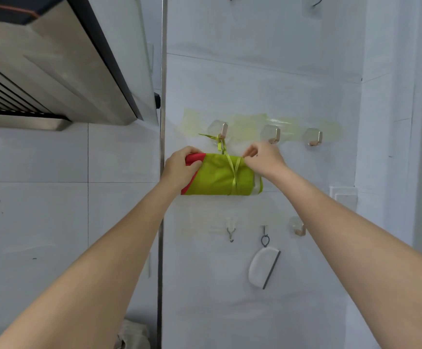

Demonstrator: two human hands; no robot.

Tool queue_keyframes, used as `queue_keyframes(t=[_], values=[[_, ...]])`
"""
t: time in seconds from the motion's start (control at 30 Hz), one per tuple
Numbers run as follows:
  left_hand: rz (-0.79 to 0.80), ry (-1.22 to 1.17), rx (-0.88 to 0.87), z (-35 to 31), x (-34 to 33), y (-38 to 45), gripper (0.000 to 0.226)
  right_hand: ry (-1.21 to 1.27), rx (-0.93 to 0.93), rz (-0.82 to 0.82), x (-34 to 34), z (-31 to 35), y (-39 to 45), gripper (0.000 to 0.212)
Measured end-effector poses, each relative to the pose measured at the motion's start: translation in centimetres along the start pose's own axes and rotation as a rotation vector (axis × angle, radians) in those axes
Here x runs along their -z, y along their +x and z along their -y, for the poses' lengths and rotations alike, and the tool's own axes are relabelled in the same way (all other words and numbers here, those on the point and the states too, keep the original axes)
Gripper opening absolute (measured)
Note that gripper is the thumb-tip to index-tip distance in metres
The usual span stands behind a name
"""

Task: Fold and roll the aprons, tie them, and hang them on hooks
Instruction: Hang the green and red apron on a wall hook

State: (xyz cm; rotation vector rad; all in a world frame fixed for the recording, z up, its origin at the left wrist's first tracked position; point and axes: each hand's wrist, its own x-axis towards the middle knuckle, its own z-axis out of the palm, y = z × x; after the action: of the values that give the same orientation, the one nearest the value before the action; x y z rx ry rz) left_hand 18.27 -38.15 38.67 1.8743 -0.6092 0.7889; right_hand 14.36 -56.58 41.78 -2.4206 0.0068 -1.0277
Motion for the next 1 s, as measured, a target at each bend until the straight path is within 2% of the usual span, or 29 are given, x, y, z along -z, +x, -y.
queue_keyframes(t=[0.07, 0.13, 0.23, 0.4, 0.53, 0.7, 0.87, 1.0], values=[[-0.013, -0.002, 0.007, -0.3, -0.2, -0.2, 0.022, -0.128, 0.063, 0.096, -0.1, -0.8, -0.7, 0.03], [-0.004, 0.009, 0.01, -0.9, -0.6, -0.4, 0.024, -0.278, 0.149, 0.126, -0.2, -0.7, -1.1, 0.045], [0.0, 0.043, -0.008, -1.8, -1.1, -0.3, 0.025, -0.337, 0.219, 0.102, -0.6, 0.0, -1.0, 0.049], [-0.038, 0.131, 0.005, -2.9, -1.8, 0.4, 0.026, -0.279, 0.279, 0.099, -1.3, 1.0, -1.0, 0.05], [-0.038, 0.145, 0.035, -2.3, -2.5, -0.2, 0.025, -0.267, 0.235, 0.116, -2.1, 0.2, -1.4, 0.055], [-0.091, 0.223, 0.006, -1.2, -2.6, -1.3, 0.033, -0.212, 0.051, 0.047, -1.8, -1.4, -1.9, 0.051], [-0.14, 0.277, 0.027, -1.2, -1.8, -2.2, 0.046, -0.154, 0.018, 0.07, -1.3, -1.4, -2.6, 0.064], [-0.184, 0.175, 0.043, -0.9, -1.1, -2.6, 0.043, -0.164, 0.012, 0.07, -1.0, -1.2, -3.0, 0.068]])
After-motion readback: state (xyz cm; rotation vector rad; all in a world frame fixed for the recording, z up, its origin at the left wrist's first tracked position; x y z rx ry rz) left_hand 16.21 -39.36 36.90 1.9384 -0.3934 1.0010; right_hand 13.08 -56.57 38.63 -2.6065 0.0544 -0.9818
